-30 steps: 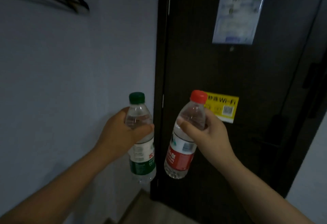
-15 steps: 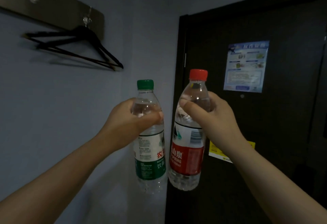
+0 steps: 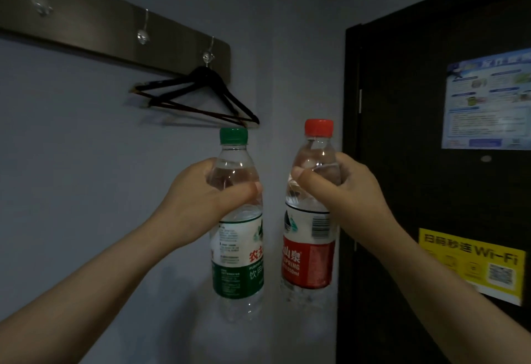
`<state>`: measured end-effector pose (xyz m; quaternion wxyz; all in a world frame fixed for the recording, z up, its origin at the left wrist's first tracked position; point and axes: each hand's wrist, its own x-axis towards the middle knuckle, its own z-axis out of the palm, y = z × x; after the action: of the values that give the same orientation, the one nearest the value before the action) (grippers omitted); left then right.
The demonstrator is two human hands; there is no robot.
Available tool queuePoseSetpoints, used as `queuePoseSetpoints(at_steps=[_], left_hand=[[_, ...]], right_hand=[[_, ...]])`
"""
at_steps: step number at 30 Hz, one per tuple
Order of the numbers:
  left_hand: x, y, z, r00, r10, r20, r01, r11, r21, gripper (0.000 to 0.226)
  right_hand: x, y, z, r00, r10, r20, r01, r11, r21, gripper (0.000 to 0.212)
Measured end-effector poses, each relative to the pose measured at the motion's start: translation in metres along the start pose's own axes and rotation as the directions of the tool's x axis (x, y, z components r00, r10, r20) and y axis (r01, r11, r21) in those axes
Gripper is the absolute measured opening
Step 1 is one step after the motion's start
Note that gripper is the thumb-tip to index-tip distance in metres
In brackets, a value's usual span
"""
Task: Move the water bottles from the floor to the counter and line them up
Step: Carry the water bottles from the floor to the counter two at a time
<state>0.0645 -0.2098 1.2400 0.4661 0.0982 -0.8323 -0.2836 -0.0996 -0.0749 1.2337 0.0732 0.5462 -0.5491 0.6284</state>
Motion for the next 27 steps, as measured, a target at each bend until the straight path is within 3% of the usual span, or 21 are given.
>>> queuePoseSetpoints(at_steps=[5,10,14,23,27], left_hand=[[-0.008,-0.007,-0.027,0.994,-0.058,-0.095,0.062,0.997,0.043,0.009],[-0.021,-0.001,-0.047,0.972,-0.076,-0.224,0.123,0.971,0.204,0.04],[-0.037,0.017,-0.058,0.919,-0.116,-0.376,0.241,0.922,0.303,0.042],[-0.103,0.076,-0.081,0.78,-0.113,-0.616,0.498,0.709,0.499,0.042],[-0.14,0.113,-0.098,0.715,-0.058,-0.697,0.578,0.61,0.542,0.045]], right_hand=[[0.014,0.009,0.027,0.997,-0.022,0.072,0.012,0.991,0.135,0.027],[0.032,0.014,0.052,0.982,-0.088,0.168,0.037,0.958,0.285,0.015],[0.046,0.013,0.072,0.951,-0.178,0.252,0.066,0.916,0.397,0.008],[0.033,-0.02,0.124,0.835,-0.369,0.408,0.039,0.78,0.625,0.041],[0.011,-0.055,0.149,0.787,-0.438,0.435,-0.005,0.699,0.715,0.039]])
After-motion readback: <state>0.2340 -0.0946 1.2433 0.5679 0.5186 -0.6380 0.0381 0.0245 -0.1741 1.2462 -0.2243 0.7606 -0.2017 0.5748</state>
